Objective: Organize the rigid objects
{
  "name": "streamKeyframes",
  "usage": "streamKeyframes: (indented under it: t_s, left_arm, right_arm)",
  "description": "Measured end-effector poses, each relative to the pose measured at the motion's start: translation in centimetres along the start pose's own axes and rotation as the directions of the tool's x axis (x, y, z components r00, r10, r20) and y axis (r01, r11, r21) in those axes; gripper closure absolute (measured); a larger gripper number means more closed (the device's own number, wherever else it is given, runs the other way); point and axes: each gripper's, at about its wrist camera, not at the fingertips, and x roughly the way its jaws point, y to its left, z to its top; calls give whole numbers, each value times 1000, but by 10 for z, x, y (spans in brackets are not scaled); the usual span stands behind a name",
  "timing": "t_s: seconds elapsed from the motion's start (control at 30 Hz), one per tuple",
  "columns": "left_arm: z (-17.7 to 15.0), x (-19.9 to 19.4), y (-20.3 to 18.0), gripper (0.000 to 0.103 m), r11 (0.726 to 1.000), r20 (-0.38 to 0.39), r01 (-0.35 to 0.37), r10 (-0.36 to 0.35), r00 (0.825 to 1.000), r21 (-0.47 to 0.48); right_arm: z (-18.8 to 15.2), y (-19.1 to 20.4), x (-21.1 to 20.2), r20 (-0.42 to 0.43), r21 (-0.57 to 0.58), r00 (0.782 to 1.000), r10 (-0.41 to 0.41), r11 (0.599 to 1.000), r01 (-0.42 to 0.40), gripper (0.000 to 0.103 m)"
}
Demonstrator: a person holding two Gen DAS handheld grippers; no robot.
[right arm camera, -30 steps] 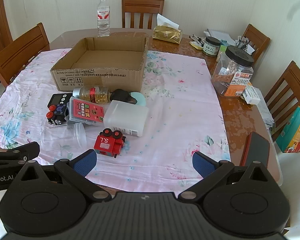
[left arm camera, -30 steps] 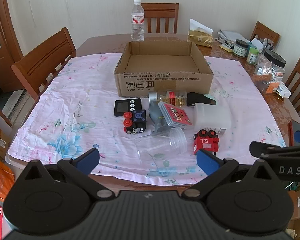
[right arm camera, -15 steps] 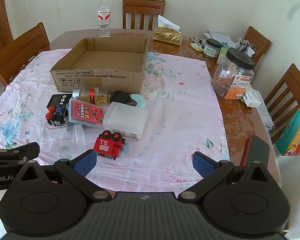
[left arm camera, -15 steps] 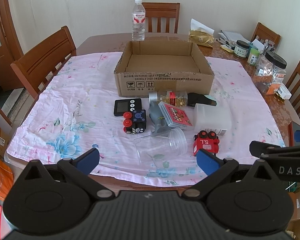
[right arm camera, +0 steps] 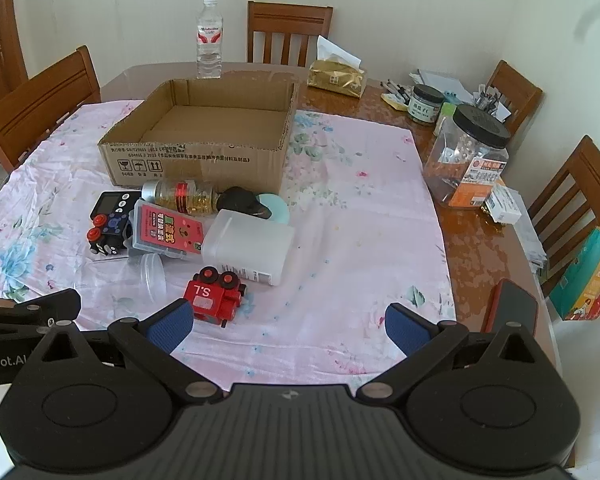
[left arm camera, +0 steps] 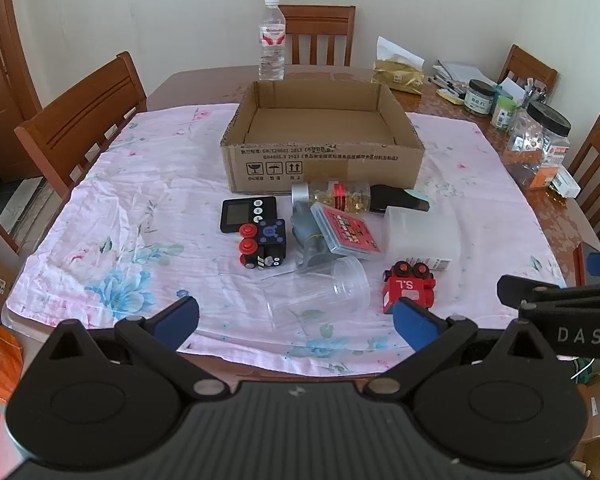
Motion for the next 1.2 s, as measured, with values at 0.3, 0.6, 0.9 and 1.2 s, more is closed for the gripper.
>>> streamKeyframes:
  t_s: [0.3,0.6,0.9,1.2]
  left_arm:
    - [1,9,-2,0,1000,9,13,-13,1000,10]
    - [7,39,-11,0,999,31,21,-23,999,49]
    - [12,94,-26,0,995,30,-16,13,999,96]
    - [1,97,-16,0,989,23,-41,38,999,140]
  right_arm:
    - [-1,-1,7,22,-17,1000,-4,1000,4,0]
    - [-10,-11,22,12,-27,1000,18,999,-17,0]
    - [-16,-15,32,-15,-28,999,41,999,-41,0]
    - [-15,-16,43,-29,-28,998,64,997,-65,0]
